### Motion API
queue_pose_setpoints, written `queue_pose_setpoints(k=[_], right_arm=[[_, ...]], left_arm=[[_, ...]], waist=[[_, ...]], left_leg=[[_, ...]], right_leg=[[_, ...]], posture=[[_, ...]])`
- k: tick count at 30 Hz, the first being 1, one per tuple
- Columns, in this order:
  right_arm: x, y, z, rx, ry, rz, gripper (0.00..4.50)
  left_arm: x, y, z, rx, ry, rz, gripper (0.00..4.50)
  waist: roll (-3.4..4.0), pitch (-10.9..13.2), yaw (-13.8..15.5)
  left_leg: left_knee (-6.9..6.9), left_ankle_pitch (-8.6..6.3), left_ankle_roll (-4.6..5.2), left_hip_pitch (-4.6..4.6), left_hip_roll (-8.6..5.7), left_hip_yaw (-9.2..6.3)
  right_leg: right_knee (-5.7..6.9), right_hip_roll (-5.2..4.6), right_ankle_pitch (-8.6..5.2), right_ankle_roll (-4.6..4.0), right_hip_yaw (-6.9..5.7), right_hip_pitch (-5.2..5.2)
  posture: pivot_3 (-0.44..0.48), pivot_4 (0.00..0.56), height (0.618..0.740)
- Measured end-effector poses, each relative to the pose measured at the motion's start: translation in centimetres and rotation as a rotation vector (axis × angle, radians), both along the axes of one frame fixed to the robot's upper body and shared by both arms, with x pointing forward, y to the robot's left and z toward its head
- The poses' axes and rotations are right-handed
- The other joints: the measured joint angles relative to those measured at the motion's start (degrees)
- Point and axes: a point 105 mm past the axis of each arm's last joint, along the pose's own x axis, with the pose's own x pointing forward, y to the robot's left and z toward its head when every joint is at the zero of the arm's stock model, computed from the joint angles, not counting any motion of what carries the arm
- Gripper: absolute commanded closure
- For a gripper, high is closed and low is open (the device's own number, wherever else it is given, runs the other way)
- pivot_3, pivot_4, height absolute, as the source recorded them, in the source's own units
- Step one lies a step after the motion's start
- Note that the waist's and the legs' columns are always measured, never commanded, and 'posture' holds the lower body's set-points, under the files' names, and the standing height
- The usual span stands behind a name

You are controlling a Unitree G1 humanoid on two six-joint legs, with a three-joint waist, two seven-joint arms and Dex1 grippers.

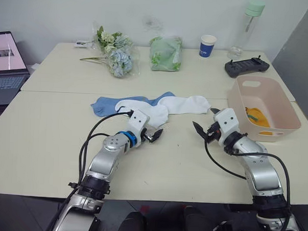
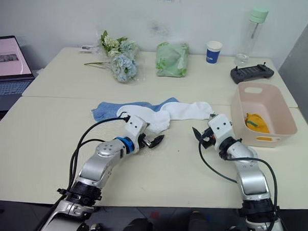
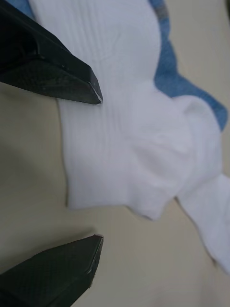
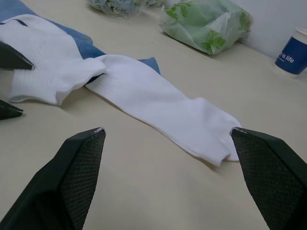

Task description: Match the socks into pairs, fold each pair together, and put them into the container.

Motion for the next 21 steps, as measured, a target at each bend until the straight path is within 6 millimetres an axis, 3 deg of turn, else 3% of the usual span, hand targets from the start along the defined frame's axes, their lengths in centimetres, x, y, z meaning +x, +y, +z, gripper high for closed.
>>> queue_pose_setpoints(k=[11,17,21], right_arm=[[-0.1,0.1,0.3,0.006,-0.012,-0.012,0.00],[0.0,0.0,0.3,0.001,-0.010,-0.012,0.00],[0.1,0.1,0.4,0.009,-0.009,-0.006,0.00]], left_arm=[[1.0,0.3,0.3,-0.006,-0.017,0.032,4.34],[1.1,0.2,1.3,-0.071,-0.065,0.039,4.47],[-0.9,-0.4,3.7,-0.133,-0.146,-0.056,4.47]], waist=[[0.00,0.0,0.0],[0.00,0.0,0.0],[0.00,0.0,-0.1]], left_leg=[[0.02,0.00,0.00,-0.02,-0.01,0.00],[0.02,0.00,0.00,-0.04,0.00,0.00],[0.00,0.00,0.00,-0.04,0.02,0.02]], right_leg=[[0.00,0.00,0.00,0.00,0.01,-0.01],[0.00,0.00,0.00,0.00,0.01,-0.02],[0.00,-0.01,0.00,0.00,0.06,-0.05]], posture=[[0.000,0.150,0.740],[0.000,0.150,0.740],[0.000,0.150,0.740]])
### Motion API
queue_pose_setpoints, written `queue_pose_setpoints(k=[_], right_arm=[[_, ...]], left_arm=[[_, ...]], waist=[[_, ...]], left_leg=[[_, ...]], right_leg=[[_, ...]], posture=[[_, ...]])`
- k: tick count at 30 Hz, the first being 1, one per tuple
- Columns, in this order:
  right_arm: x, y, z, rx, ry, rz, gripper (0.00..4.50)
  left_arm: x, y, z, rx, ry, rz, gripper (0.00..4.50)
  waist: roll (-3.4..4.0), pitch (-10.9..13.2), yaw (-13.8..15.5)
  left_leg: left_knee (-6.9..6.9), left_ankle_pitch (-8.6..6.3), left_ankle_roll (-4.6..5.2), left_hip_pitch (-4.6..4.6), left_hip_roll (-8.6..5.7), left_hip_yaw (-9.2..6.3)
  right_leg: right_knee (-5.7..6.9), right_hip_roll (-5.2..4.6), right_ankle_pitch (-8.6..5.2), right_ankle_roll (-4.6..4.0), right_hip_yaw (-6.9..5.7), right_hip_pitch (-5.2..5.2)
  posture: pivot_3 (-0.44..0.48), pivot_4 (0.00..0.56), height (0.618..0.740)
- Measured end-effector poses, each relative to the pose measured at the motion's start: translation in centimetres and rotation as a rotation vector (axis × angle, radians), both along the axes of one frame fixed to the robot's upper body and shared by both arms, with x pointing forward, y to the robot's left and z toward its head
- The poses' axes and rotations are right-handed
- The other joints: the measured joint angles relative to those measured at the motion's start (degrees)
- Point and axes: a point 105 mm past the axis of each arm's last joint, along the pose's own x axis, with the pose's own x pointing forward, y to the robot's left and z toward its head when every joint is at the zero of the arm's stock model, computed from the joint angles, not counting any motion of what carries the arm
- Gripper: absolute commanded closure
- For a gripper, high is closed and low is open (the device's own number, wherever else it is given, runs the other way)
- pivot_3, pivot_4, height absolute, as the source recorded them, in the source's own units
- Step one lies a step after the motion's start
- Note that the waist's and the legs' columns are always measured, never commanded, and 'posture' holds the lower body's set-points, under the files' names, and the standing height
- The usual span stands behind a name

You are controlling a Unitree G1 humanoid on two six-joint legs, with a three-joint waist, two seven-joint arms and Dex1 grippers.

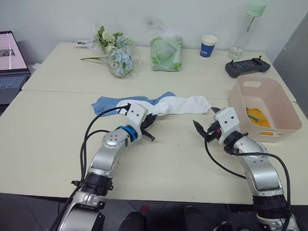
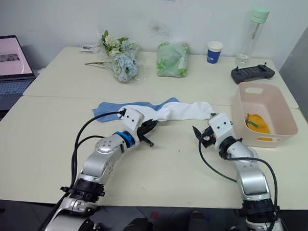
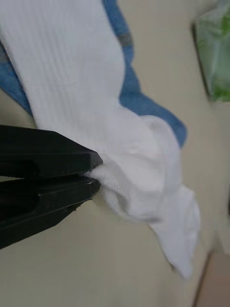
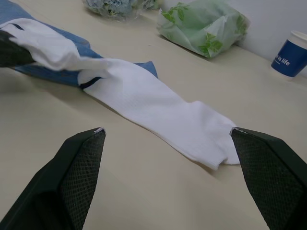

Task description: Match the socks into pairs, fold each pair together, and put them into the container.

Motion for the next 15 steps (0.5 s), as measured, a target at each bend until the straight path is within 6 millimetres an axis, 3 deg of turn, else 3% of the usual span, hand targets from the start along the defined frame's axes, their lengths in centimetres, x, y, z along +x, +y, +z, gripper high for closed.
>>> queue_pose_setpoints(k=[6,10,12,15], right_arm=[[0.2,-1.6,0.3,-0.011,0.007,-0.018,0.00],[0.3,-2.5,0.2,-0.027,0.018,-0.021,0.00],[0.5,-2.9,0.3,-0.031,0.020,-0.029,0.00],[0.5,-2.8,0.7,0.000,0.028,0.005,0.00]], left_arm=[[-5.0,-0.1,-0.2,0.121,0.113,-0.220,4.47],[-8.1,-2.7,-0.8,0.145,0.205,-0.413,4.47],[-8.6,-4.4,-1.5,0.108,0.243,-0.463,4.47],[-6.7,-7.1,-1.2,0.055,0.236,-0.450,4.47]], waist=[[0.02,0.0,0.2],[0.02,0.0,0.3],[0.02,0.0,0.3],[0.01,0.0,0.3]], left_leg=[[0.00,-0.01,0.01,0.01,-0.03,-0.01],[-0.01,-0.01,0.02,0.00,-0.04,0.02],[0.02,-0.01,0.03,0.00,-0.05,0.02],[0.09,-0.01,0.03,0.00,-0.02,-0.05]], right_leg=[[-0.01,0.01,0.00,0.00,0.02,0.05],[-0.06,0.00,0.00,0.01,0.01,0.07],[-0.04,0.01,0.00,0.00,0.02,0.08],[-0.01,0.04,0.00,0.00,-0.07,0.12]], posture=[[0.000,0.150,0.740],[0.000,0.150,0.740],[0.000,0.150,0.740],[0.000,0.150,0.740]])
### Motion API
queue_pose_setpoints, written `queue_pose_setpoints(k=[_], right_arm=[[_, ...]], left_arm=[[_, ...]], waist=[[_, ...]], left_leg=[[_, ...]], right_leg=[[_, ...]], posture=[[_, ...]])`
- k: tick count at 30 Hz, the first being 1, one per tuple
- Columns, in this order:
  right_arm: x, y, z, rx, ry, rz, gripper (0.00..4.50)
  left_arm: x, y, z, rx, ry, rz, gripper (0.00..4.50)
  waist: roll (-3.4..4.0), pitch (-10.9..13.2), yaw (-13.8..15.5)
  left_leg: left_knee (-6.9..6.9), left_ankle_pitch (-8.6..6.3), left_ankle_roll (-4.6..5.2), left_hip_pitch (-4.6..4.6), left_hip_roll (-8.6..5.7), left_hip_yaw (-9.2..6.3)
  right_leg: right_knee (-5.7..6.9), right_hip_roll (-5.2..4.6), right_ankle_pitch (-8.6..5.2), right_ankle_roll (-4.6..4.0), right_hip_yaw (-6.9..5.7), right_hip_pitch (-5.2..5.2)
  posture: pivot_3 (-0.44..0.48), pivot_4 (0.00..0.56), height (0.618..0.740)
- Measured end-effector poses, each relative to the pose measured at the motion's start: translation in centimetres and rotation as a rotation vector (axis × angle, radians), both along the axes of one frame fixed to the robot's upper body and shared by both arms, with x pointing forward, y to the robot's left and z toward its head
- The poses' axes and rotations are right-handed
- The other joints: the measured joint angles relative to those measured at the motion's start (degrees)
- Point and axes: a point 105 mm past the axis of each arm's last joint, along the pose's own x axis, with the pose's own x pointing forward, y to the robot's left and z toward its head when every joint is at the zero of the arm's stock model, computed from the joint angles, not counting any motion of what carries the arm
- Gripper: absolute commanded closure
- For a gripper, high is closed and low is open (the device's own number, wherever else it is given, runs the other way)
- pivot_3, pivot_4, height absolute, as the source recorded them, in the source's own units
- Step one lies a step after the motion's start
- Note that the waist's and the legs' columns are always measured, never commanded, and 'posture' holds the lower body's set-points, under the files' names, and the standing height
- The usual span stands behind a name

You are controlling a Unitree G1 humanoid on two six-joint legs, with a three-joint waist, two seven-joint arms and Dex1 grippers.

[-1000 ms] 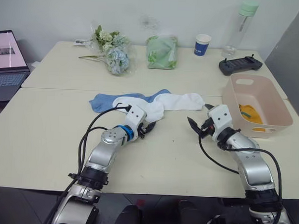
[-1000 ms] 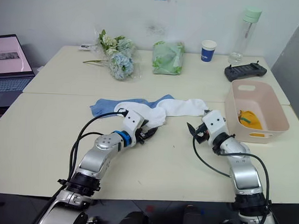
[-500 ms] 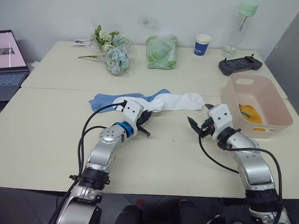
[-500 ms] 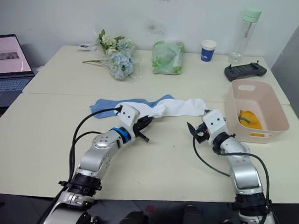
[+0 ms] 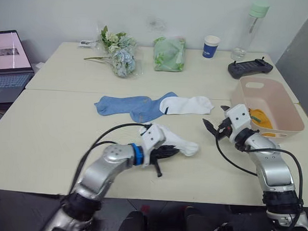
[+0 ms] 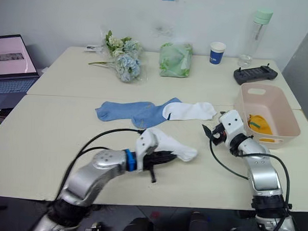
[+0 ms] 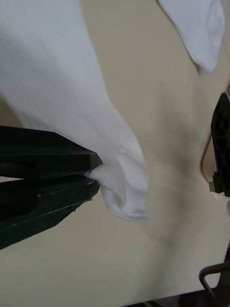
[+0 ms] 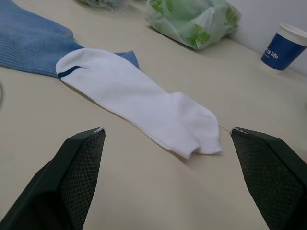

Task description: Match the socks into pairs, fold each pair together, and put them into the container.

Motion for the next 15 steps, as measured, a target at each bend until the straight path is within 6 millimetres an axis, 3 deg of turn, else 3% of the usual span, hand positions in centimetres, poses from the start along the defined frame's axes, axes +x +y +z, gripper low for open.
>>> queue_pose_setpoints(k=[3,4,10,15], right_arm=[[-0.2,-0.5,0.2,0.098,0.057,0.024,0.00],[-0.3,-0.8,0.4,0.123,0.074,0.031,0.00],[-0.7,-3.1,2.2,0.227,0.146,0.048,0.00],[-2.4,-3.6,1.8,0.268,0.285,0.104,0.00]], left_arm=[[0.6,-1.0,0.4,-0.013,0.005,-0.017,4.47],[0.4,-1.2,-0.1,-0.007,0.032,-0.039,4.28],[-0.7,0.1,-0.9,0.008,0.138,-0.134,2.63],[0.9,3.0,0.6,-0.023,0.112,-0.027,1.09]], waist=[[0.02,0.0,-0.4],[0.02,0.0,-0.5],[0.02,0.0,-0.3],[0.02,0.0,-0.1]], left_leg=[[-0.08,0.00,0.00,0.02,0.02,0.07],[-0.08,0.00,0.00,0.02,0.02,0.07],[-0.06,-0.01,0.01,0.00,0.01,0.02],[-0.05,-0.03,0.05,0.01,0.01,0.00]], right_leg=[[0.00,0.00,0.00,0.00,0.07,-0.04],[0.00,0.00,0.00,0.00,0.08,-0.05],[0.00,0.00,0.00,0.00,0.05,-0.04],[-0.05,-0.01,0.00,0.00,0.02,0.01]], posture=[[0.000,0.150,0.740],[0.000,0.150,0.740],[0.000,0.150,0.740],[0.000,0.150,0.740]])
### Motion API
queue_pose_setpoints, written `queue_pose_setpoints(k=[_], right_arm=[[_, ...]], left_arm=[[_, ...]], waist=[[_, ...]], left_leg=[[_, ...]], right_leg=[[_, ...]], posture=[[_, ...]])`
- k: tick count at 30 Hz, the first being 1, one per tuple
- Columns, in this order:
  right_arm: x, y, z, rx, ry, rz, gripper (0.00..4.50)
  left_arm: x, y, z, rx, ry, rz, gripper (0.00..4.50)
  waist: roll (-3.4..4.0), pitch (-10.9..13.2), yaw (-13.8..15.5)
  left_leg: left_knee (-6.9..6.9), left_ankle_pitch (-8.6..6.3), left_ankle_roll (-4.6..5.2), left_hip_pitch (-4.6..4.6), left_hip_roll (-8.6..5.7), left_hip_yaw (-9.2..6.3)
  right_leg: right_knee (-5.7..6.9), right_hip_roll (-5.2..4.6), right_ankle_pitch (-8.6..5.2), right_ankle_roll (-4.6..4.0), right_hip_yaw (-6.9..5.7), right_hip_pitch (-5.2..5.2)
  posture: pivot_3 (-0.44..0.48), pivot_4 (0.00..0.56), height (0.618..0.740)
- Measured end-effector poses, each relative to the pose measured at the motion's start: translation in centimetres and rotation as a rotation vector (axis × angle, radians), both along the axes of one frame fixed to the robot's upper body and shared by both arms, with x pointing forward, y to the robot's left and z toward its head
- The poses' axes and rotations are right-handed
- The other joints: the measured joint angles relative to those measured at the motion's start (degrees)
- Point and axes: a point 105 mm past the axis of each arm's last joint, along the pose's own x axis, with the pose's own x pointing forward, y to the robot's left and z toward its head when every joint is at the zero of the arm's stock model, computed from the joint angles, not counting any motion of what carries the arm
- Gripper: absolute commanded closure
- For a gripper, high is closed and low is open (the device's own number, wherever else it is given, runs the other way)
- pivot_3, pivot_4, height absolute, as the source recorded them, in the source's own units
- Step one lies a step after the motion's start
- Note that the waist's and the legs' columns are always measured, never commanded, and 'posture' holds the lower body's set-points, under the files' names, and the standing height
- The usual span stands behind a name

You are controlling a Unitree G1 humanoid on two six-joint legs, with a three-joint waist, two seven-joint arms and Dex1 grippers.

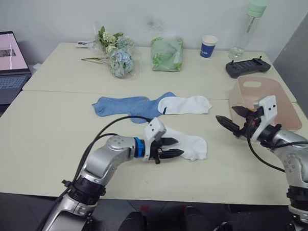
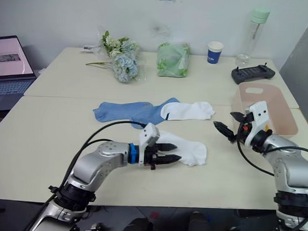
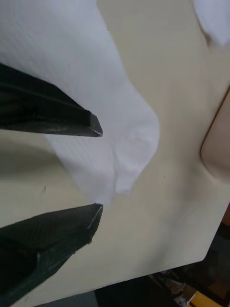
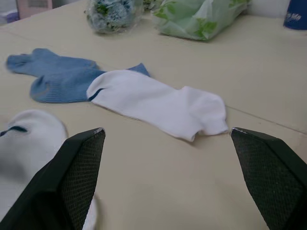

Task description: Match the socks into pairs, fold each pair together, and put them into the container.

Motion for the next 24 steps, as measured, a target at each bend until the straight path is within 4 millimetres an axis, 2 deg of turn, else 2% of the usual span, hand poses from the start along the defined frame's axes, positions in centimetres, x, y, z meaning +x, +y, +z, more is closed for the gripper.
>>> queue_pose_setpoints(k=[2,6,9,13,15,17,18,19,24], right_arm=[[-1.4,0.4,-0.7,0.044,0.107,0.051,0.00],[-3.8,0.8,-3.2,0.068,0.284,0.071,0.00],[-5.1,1.7,-5.1,0.015,0.334,0.060,0.00],[-6.0,3.0,-7.4,-0.069,0.374,0.075,0.00],[-5.9,3.2,-7.5,-0.085,0.359,0.062,0.00],[-5.8,3.4,-7.6,-0.091,0.353,0.060,0.00],[-5.8,3.4,-7.6,-0.092,0.352,0.059,0.39],[-5.8,3.5,-7.7,-0.098,0.346,0.057,0.58],[-5.3,3.8,-8.1,-0.131,0.317,0.055,2.28]], left_arm=[[1.1,1.5,0.9,-0.022,-0.023,0.093,0.49],[2.7,5.9,1.2,0.033,-0.068,0.248,0.49],[3.7,9.3,-0.9,0.128,-0.059,0.370,0.49],[4.2,9.6,-1.9,0.127,-0.042,0.403,0.49],[4.3,9.2,-2.2,0.120,-0.037,0.395,0.49],[4.2,8.7,-2.4,0.120,-0.039,0.377,0.88],[4.2,8.6,-2.5,0.119,-0.039,0.375,1.02],[4.2,8.5,-2.5,0.121,-0.038,0.371,1.28],[4.3,8.0,-3.0,0.144,-0.043,0.337,2.78]], waist=[[-0.01,0.0,0.1],[0.00,0.0,0.0],[0.00,0.0,0.1],[-0.01,0.0,0.3],[-0.02,0.0,0.2],[-0.02,0.0,0.2],[-0.02,0.0,0.2],[-0.02,0.0,0.2],[-0.04,0.0,0.1]], left_leg=[[0.00,0.00,0.00,-0.01,0.02,-0.06],[-0.02,-0.02,0.03,0.00,0.02,-0.01],[-0.01,-0.02,0.04,0.01,0.00,-0.01],[0.04,-0.02,0.02,-0.04,-0.03,-0.01],[0.04,-0.01,0.02,-0.04,-0.02,-0.01],[0.03,-0.01,0.02,-0.03,0.00,-0.03],[0.03,-0.01,0.02,-0.03,0.00,-0.04],[0.03,-0.01,0.02,-0.02,0.00,-0.04],[0.02,-0.01,0.02,0.00,0.00,-0.03]], right_leg=[[-0.01,0.00,0.00,0.00,-0.05,0.01],[0.00,0.00,0.00,0.00,-0.01,-0.01],[0.01,0.00,0.00,0.00,-0.01,-0.01],[-0.04,-0.03,0.00,0.01,-0.02,-0.01],[-0.03,-0.03,0.00,0.01,-0.03,-0.01],[-0.02,-0.02,0.00,0.01,-0.04,-0.01],[-0.01,-0.02,0.00,0.01,-0.05,-0.01],[-0.01,-0.01,0.00,0.01,-0.05,-0.01],[0.01,0.00,0.00,0.01,-0.06,0.00]], posture=[[0.000,0.150,0.740],[0.000,0.150,0.740],[0.000,0.150,0.740],[0.000,0.150,0.740],[0.000,0.150,0.740],[0.000,0.150,0.740],[0.000,0.150,0.740],[0.000,0.150,0.740],[0.000,0.150,0.740]])
